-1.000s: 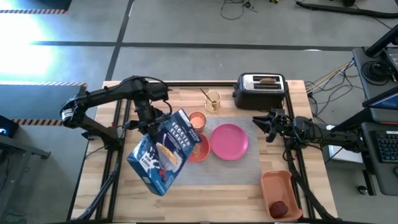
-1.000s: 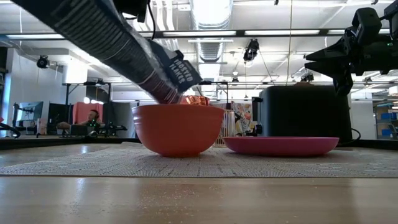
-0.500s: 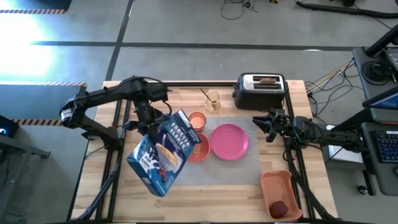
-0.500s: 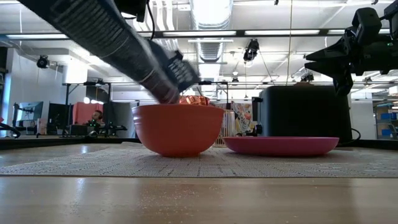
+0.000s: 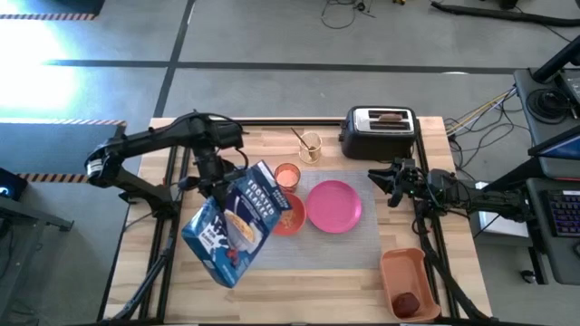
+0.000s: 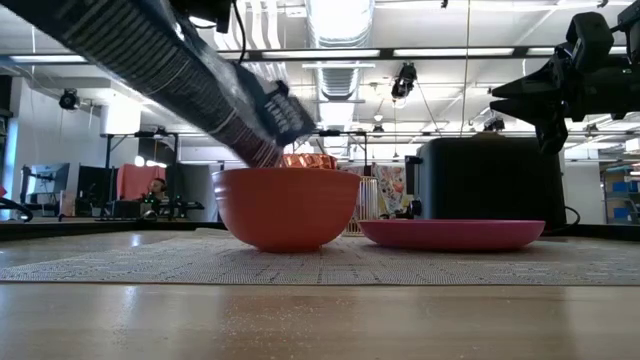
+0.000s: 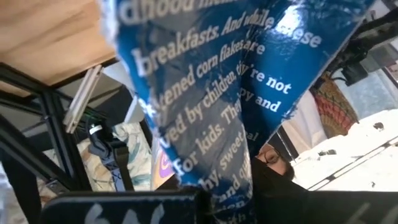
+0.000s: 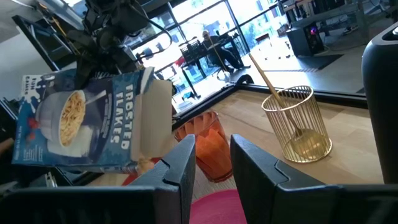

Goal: Arrange a breakfast setting
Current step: Pour the cereal from the blue cereal box into the orange bowl on the gray tablemat

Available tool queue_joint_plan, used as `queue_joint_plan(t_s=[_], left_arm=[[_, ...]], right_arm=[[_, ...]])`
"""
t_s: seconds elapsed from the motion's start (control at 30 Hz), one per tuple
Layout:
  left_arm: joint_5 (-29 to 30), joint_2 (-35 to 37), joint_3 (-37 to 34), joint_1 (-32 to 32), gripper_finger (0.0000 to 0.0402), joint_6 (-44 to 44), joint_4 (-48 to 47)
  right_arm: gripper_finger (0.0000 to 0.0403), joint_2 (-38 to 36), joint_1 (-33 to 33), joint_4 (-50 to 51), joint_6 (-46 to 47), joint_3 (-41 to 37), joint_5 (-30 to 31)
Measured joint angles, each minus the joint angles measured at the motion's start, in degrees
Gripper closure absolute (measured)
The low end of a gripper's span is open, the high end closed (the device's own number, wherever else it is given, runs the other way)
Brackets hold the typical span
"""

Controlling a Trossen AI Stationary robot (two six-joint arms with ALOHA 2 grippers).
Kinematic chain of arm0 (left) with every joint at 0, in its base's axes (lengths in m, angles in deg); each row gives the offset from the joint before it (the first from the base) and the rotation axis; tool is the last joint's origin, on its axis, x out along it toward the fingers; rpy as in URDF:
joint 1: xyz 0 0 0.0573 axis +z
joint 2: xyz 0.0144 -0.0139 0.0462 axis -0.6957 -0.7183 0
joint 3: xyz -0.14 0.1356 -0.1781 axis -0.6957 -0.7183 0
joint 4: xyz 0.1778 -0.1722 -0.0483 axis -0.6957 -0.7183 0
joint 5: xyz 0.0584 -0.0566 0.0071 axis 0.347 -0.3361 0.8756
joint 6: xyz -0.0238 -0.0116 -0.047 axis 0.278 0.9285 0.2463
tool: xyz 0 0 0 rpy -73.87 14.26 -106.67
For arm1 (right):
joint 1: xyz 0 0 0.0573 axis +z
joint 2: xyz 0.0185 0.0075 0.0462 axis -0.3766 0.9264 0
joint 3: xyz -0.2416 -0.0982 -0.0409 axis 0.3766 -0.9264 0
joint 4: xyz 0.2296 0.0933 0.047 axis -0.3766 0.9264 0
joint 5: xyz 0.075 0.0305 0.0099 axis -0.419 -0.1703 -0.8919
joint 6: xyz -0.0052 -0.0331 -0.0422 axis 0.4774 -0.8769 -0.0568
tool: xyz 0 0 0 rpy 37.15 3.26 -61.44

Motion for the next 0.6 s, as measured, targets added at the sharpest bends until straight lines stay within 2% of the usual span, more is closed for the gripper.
queue_joint_plan(t_s=[0.6], left_arm=[[0.0, 0.3, -0.2, -0.9, 0.0388, 0.5, 0.2]], right_arm=[[0.0312, 0.0, 0.0, 0.0, 0.0, 0.0, 0.0]])
